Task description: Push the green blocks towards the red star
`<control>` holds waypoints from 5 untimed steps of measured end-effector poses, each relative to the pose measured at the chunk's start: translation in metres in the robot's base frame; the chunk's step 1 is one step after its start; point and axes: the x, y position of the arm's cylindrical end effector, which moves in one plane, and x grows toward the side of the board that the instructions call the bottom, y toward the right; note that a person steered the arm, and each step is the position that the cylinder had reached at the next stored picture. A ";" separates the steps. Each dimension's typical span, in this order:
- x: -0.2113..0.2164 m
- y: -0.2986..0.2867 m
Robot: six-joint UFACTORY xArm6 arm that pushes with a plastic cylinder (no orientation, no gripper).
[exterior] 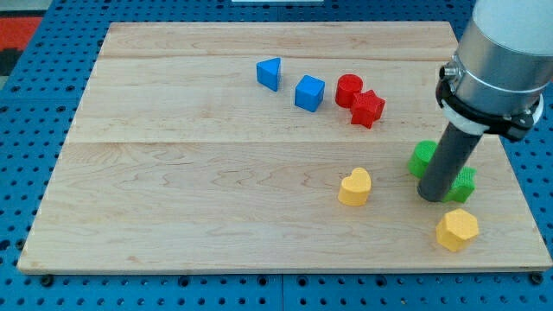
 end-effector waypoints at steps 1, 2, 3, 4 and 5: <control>0.017 0.001; 0.022 0.029; 0.016 0.046; -0.022 0.036; -0.072 0.002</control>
